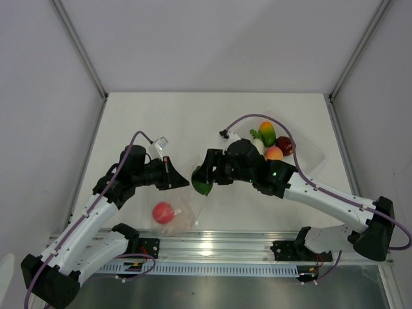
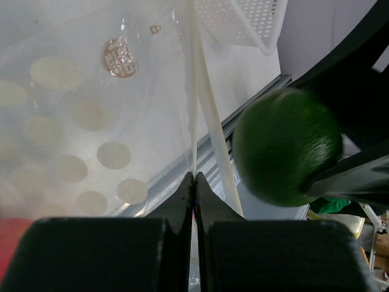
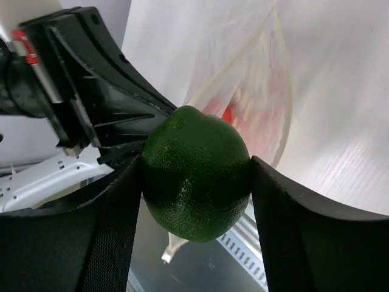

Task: Place the food in the zip-top bag and seal the zipper
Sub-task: Place the fake vegetable in the zipper food storage bag.

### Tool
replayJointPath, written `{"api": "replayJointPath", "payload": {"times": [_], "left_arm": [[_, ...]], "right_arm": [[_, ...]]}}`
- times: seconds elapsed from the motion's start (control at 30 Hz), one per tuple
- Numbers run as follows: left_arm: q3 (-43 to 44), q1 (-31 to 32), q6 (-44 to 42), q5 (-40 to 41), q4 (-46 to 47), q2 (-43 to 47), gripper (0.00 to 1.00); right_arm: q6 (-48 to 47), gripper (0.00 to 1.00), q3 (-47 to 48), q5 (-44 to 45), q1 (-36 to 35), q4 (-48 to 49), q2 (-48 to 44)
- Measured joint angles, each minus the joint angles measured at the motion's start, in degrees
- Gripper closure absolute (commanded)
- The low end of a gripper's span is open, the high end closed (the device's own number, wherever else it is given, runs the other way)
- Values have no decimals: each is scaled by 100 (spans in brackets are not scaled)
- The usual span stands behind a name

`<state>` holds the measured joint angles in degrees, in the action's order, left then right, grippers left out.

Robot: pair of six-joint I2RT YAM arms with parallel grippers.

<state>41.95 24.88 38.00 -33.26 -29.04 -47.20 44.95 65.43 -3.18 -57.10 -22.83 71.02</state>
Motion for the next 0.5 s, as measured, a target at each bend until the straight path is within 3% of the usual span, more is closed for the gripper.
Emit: {"api": "replayJointPath", "payload": {"times": [0.2,0.27,0.3,0.33,0.4,0.43,0.5], "left_arm": [[0,0,103,7,15,127,99],[0,0,103,57,-20,205,100],[0,0,101,79,-35,236,100],[0,0,103,101,-44,260,99],[0,0,105,114,-57,282,100],[0,0,105,114,-63,284,99],[0,0,107,125,-72,289,100]], "right_arm": [[704,100,-24,448,-468,48,369],[861,96,-70,566,-520,48,372],[935,90,-83,632,-557,48,372],[970,78,-90,704,-570,39,372],[1054,70,-92,894,-629,26,372],[1064,56,-92,957,-664,24,372],[1091,43,-92,1086,-743,15,372]]}}
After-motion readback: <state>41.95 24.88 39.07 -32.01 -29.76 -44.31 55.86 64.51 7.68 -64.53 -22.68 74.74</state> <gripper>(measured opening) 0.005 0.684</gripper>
